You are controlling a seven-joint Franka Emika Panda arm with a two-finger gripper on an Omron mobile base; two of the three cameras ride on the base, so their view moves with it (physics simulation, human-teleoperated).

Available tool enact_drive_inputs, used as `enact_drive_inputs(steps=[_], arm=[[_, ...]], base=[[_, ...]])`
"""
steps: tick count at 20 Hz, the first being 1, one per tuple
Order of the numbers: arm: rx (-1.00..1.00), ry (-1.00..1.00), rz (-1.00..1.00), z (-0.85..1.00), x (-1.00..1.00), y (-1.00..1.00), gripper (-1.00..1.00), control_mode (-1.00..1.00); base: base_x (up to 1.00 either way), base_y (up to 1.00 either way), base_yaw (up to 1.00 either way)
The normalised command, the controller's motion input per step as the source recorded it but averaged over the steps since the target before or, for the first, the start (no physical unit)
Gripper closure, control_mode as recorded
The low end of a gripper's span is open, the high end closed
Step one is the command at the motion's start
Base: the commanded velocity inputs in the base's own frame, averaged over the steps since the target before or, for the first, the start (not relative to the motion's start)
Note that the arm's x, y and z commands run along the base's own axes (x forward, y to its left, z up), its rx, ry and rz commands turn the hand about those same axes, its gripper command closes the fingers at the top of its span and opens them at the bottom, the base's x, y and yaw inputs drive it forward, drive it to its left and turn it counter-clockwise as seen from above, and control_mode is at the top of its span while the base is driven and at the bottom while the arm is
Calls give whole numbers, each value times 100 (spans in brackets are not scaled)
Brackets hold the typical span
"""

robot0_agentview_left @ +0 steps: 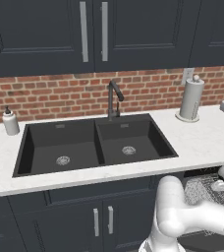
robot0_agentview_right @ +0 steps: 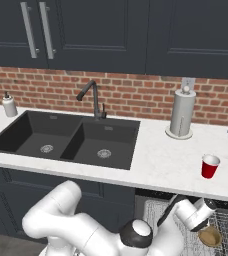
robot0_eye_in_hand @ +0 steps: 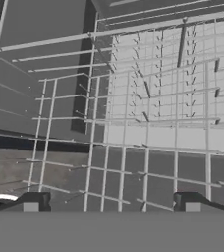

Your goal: Pick up the cup and bowl from the counter, place them in the dishwasher, and close the dishwasher door.

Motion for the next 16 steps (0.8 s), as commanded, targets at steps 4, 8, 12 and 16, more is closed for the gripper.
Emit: enact_drive_inputs(steps=[4, 8, 12, 16], arm=[[1, -6, 0, -42, 31, 0, -100, -100], [1, -10, -8, -69, 71, 0, -100, -100], [-5, 2, -12, -81, 70, -4, -100, -100], [-1, -27, -2, -74, 29, -35, -100, -100]], base=[[0, 0, 0], [0, 0, 0], [0, 0, 0], [0, 0, 0]])
